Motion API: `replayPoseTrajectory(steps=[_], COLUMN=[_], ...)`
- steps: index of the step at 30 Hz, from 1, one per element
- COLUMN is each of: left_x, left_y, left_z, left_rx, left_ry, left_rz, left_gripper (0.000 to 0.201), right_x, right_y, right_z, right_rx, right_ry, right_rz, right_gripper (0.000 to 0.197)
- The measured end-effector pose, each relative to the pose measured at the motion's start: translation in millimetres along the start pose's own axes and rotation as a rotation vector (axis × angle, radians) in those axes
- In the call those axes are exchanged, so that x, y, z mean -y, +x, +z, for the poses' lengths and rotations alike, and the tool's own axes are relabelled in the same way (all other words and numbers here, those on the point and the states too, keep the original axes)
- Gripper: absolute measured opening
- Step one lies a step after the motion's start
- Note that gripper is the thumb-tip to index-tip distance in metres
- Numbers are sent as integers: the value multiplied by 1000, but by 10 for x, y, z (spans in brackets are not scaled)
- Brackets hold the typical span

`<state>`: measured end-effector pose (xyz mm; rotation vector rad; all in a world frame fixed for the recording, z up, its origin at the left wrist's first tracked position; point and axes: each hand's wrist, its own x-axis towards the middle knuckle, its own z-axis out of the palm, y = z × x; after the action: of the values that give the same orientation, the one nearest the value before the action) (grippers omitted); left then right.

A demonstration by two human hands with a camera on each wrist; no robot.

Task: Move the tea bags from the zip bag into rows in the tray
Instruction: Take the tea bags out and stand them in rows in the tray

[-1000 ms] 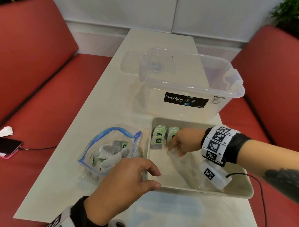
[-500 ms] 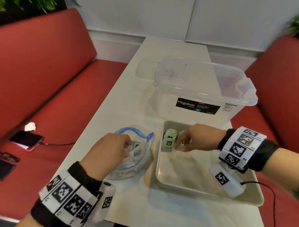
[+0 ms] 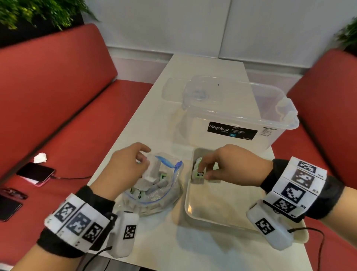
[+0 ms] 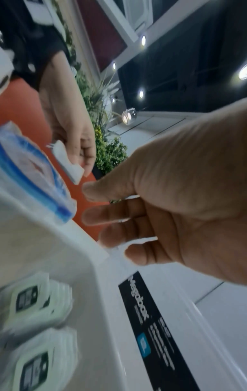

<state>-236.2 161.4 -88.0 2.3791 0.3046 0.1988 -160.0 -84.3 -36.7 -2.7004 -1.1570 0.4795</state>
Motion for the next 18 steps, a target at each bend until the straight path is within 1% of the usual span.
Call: replayPoseTrajectory(steps=[1,3,5,6,8,9,11,12,13,15,16,17,18], left_x=[-25,-111,-204,-244,-314,-352,-430,-464,-501,-528,-531,-556,-580], left_y=[-2,-42,-95,-121,-169,-197,-253,-273,-289,-297,-296,-301,-308], left_z=[-37,-59,-21,6,67,93,134,148,151,158,165,170,180], left_rx=[-6,56,138,169,223,254,298,304,300,254,224,198,177], left_ry=[-180,-520,-762,-828,-890,-914,-950,-961,-962,-864,-786,-724,-689], left_rz=[-58,-180,-286,-323,-349,-349,-357,-374,-395,-384,-342,-287,-221], left_gripper=[22,29,31,30,23,18,9,10,18,39,47,51,49], right_x=[60,195,346,416,515,546,570,567,553,490,449,405,365], right_y=[2,6,5,4,13,19,41,50,56,72,77,82,88], right_z=[-18,-43,-35,-20,25,48,68,55,31,-28,-60,-87,-108], right_rx=[-51,-164,-277,-320,-379,-399,-424,-421,-407,-380,-371,-363,-350], right_ry=[17,52,66,51,-14,-36,-35,-6,51,215,289,339,369], right_rz=[-45,-140,-239,-285,-360,-388,-403,-369,-305,-160,-102,-59,-27], right_gripper=[20,23,29,32,36,32,17,12,9,6,4,5,8])
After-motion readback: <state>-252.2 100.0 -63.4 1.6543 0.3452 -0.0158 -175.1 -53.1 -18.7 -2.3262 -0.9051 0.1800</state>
